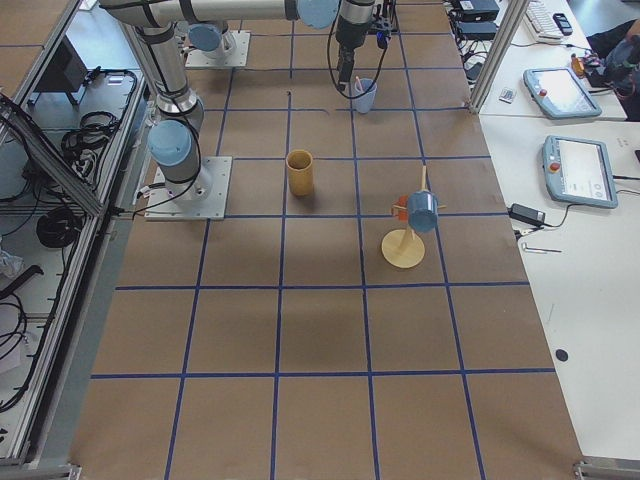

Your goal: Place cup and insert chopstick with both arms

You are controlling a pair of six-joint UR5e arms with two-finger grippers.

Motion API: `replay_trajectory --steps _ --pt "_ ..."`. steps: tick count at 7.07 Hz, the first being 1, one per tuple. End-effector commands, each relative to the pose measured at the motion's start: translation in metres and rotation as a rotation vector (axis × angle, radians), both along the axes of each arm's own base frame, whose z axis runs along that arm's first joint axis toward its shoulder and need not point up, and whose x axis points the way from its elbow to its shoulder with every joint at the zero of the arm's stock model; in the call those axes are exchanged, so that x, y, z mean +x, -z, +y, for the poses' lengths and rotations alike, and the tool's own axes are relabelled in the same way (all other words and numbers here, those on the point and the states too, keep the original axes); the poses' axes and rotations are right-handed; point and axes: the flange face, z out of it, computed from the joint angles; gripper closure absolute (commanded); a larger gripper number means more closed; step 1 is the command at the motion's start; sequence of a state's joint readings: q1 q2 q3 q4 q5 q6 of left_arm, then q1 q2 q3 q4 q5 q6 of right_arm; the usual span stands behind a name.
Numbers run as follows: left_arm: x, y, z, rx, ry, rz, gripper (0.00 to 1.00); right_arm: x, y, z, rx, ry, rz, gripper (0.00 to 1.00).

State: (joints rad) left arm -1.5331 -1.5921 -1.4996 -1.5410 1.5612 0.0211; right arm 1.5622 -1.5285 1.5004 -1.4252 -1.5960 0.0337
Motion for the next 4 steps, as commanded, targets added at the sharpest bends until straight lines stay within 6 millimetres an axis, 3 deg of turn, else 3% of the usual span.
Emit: replay_trajectory --steps 1,2,4 --pt "-0.0012 0.0003 0.0002 0.0 0.0 0.0 0.0 -0.0003 -0.005 0.0427 -0.066 0.001 -0.009 0.08" --pt "-0.0012 0.0003 0.0002 0.0 0.0 0.0 0.0 0.0008 -0.0046 0.0504 -0.097 -0.028 -0.008 0.0" --pt "-0.0012 0.0004 0.001 0.001 0.0 0.0 0.0 0.0017 -0.0104 0.045 -0.126 -0.069 0.009 0.0"
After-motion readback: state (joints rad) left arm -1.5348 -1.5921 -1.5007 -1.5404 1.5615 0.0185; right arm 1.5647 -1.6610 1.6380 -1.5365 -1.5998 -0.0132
